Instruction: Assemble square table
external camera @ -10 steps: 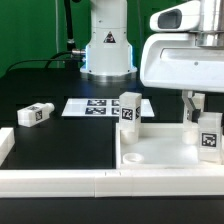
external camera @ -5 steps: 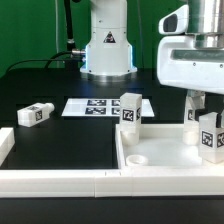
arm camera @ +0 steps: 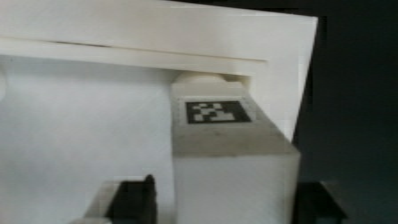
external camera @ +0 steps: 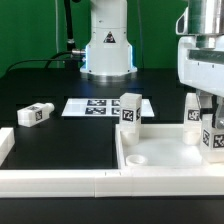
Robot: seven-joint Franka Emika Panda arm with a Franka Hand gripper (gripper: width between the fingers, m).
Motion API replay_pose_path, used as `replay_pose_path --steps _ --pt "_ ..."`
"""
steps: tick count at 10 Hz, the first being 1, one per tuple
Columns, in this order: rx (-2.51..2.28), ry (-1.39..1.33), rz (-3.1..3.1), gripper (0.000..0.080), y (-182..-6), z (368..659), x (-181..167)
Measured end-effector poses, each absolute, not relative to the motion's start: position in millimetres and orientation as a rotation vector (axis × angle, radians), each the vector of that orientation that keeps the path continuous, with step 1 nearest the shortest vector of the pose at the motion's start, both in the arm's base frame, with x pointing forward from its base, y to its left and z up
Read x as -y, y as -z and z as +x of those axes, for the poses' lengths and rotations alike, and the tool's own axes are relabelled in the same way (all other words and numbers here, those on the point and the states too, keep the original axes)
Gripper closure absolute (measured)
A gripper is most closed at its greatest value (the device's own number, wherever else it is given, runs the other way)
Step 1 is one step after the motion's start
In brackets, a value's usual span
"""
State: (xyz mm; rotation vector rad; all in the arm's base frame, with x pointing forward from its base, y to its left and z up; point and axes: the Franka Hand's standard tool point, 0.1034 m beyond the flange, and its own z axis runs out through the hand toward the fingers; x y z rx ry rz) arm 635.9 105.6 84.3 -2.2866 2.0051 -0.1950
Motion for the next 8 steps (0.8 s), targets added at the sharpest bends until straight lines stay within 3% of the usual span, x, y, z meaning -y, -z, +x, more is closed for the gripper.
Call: replay_pose_path --steps 1,2,3,8 --pt "-1.963 0.197 -2.327 0.0299 -83.9 635.6 -105.8" --pt "-1.913 0.191 -2.379 0.0299 -82.7 633.9 -106.9" --pt "-1.856 0.193 -2.426 0.0178 -83.0 633.8 -109.3" --pt "-1.31 0.215 -2.796 0.015 -83.8 634.8 -108.6"
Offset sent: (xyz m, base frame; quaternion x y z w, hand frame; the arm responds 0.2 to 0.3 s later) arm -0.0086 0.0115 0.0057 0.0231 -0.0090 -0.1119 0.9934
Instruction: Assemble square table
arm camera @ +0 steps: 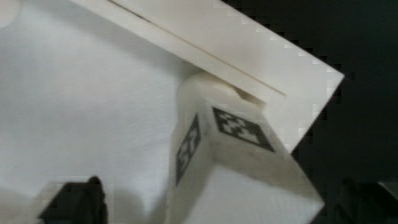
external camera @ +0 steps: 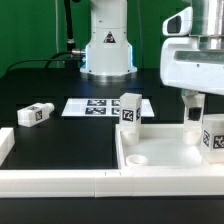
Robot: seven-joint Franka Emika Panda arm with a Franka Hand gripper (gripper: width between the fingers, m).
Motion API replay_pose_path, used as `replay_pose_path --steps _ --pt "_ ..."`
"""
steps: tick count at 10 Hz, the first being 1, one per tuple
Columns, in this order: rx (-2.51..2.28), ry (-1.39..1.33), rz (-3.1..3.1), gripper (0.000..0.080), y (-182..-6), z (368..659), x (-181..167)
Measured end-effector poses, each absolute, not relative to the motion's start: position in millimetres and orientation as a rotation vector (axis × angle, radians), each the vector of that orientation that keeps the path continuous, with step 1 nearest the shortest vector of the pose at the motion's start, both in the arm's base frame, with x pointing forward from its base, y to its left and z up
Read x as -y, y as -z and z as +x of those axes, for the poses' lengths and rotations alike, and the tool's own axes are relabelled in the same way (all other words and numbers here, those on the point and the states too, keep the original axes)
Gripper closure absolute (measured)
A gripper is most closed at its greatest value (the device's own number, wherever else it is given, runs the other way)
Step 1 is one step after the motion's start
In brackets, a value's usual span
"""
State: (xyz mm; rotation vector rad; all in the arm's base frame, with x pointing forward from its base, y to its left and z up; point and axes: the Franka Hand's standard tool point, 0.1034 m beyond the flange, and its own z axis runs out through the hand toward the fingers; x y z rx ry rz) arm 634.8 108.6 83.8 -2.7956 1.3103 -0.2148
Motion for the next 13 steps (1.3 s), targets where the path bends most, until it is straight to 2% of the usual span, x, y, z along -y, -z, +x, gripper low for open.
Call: replay_pose_path --steps 6,10,11,12,13 --pt "-0.408 0.242 -3.113 0.015 -81.9 634.3 -114.1" --pt "0.018 0.246 -3.177 0.015 -82.6 634.6 -118.1" --pt "0.02 0.245 -3.18 0.0241 -82.1 634.4 -117.2" --pt "0.011 0.245 -3.18 0.0407 -82.1 634.4 -117.1" --pt "-0.017 0.245 -3.178 0.0407 -82.0 634.3 -116.9"
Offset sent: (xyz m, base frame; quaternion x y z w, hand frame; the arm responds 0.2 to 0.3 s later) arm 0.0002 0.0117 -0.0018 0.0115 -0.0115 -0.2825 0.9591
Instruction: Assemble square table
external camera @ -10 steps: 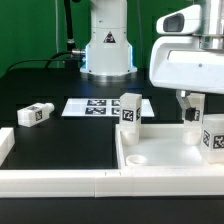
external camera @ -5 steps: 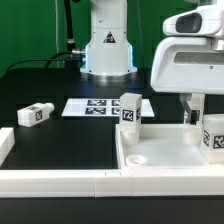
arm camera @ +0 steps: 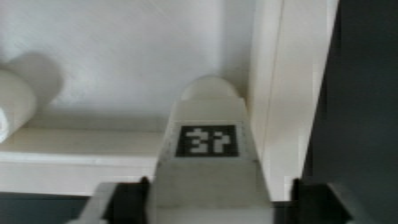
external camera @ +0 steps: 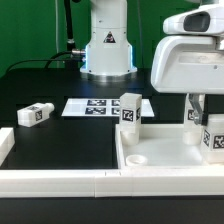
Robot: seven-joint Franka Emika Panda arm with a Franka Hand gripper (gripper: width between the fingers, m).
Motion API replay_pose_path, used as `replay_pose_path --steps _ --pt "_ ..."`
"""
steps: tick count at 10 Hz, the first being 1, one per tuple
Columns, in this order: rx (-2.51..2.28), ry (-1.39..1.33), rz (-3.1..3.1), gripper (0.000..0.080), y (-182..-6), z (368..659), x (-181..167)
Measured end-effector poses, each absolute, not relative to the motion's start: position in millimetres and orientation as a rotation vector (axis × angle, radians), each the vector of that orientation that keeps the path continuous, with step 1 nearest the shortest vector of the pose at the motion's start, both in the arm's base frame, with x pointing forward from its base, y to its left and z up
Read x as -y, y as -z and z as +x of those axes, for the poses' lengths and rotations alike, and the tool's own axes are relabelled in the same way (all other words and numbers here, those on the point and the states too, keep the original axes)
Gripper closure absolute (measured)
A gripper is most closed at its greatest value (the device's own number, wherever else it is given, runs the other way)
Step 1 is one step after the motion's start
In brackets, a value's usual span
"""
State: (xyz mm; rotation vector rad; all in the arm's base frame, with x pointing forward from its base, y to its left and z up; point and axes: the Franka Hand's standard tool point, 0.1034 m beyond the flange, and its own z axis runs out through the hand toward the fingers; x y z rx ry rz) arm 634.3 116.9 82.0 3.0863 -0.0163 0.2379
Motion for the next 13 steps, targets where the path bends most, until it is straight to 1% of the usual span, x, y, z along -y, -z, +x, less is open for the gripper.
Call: replay_pose_path --steps 1,5,6,9,11,13 --pt "0.022 -0.238 3.087 0.0514 -82.0 634.4 -116.9" --pt "0.579 -0.249 3.062 0.0514 -81.0 634.4 -117.0" --pt "0.829 -0.252 3.016 0.0514 -81.2 634.3 -117.0" --pt "1.413 -0.236 2.845 0.0514 -80.5 634.0 -115.2" --pt "1.842 -0.218 2.625 0.0514 -80.1 633.8 -118.1" --pt "2.08 -0.19 2.466 0.0512 -80.7 634.5 -116.4"
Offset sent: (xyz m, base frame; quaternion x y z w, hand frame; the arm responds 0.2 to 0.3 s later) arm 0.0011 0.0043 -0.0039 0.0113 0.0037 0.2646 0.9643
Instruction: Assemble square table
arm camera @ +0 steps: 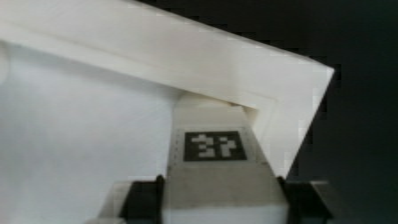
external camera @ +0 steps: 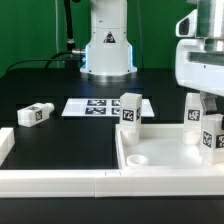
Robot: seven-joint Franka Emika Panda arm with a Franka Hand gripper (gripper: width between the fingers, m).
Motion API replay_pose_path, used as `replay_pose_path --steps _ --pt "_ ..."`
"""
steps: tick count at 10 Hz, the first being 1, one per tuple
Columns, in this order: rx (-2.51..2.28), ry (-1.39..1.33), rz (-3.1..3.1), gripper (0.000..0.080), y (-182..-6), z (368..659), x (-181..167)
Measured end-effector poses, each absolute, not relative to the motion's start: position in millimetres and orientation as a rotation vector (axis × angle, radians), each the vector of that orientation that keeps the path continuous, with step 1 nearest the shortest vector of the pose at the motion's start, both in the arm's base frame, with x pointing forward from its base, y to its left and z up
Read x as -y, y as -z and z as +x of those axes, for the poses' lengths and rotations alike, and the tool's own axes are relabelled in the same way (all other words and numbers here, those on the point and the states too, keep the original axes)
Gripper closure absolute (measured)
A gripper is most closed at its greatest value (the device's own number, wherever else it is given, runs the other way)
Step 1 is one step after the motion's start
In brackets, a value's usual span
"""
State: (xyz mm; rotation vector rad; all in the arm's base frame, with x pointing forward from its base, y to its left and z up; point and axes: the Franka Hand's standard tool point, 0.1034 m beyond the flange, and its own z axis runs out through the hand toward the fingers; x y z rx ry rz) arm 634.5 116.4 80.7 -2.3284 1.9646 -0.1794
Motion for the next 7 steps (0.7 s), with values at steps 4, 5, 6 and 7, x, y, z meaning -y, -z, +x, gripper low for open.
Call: replay_pose_path --steps 4,5,6,7 --pt "-1.978 0.175 -2.31 0.033 -80.7 634.6 -116.0" --pt "-1.853 0.182 -2.42 0.0184 -80.7 634.3 -114.5" --pt "-1.673 0.199 -2.56 0.0184 -80.0 633.8 -115.5" --pt "-1.506 0.213 -2.668 0.0155 -79.4 633.5 -116.8"
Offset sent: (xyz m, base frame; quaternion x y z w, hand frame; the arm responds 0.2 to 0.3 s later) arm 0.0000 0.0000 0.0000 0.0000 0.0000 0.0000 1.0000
